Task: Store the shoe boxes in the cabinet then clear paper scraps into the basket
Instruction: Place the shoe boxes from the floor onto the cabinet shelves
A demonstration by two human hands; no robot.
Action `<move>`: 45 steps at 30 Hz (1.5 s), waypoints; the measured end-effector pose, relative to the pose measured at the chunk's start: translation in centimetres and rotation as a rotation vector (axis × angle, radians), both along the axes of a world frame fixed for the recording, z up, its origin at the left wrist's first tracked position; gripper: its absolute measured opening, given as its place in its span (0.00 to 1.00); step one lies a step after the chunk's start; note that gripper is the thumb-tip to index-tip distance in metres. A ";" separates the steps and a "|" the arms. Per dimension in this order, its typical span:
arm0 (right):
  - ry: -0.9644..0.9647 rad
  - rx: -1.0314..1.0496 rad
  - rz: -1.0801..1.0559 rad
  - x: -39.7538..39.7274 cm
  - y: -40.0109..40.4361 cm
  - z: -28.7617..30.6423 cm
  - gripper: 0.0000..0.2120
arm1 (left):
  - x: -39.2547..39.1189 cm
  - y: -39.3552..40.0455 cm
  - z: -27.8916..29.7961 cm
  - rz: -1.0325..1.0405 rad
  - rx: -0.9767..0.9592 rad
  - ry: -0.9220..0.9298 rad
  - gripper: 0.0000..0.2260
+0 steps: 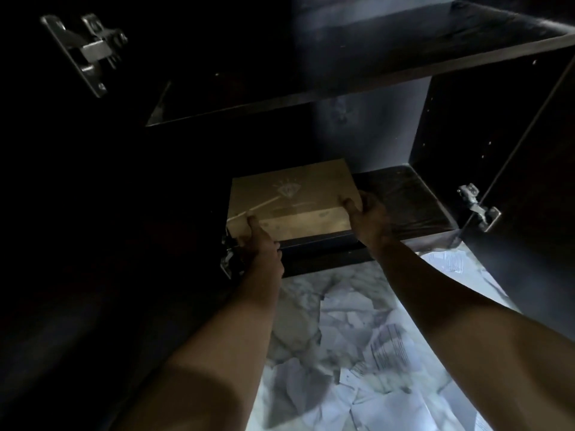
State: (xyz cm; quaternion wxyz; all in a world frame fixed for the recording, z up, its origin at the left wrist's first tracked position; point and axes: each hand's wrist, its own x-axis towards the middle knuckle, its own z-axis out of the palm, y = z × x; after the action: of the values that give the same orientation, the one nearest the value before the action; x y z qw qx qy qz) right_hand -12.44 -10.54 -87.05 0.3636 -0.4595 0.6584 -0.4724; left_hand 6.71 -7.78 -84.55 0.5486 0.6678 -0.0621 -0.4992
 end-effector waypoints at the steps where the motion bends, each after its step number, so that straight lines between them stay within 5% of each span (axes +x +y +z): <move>1: 0.005 0.005 0.023 0.4 -0.3 0.1 0.23 | 0.2 -0.5 0.4 0.002 -0.017 0.011 0.28; 13: 0.021 0.090 -0.047 0.1 0.1 2.1 0.28 | -0.9 1.6 1.2 -0.021 0.017 0.160 0.38; 21: 0.154 0.057 -0.096 -8.5 9.9 2.8 0.24 | -7.4 6.9 -1.2 -0.540 0.070 0.099 0.19; 27: 0.166 0.253 -0.211 -12.4 25.1 6.4 0.09 | -15.8 14.5 0.5 -1.000 0.116 -0.009 0.11; 36: 0.220 0.293 -0.716 -17.0 52.7 5.8 0.09 | -26.6 33.3 0.9 -1.636 -0.014 -0.102 0.09; 45: 0.153 0.460 -1.310 -16.8 74.9 -1.0 0.07 | -32.6 47.2 -3.5 -2.022 -0.116 -0.263 0.04</move>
State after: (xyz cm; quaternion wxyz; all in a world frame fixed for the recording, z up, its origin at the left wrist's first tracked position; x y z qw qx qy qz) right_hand -29.27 64.31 -88.05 0.0445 0.0890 0.9071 -0.4091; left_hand -25.94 39.43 -88.07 -0.1093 0.3247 -0.6807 -0.6476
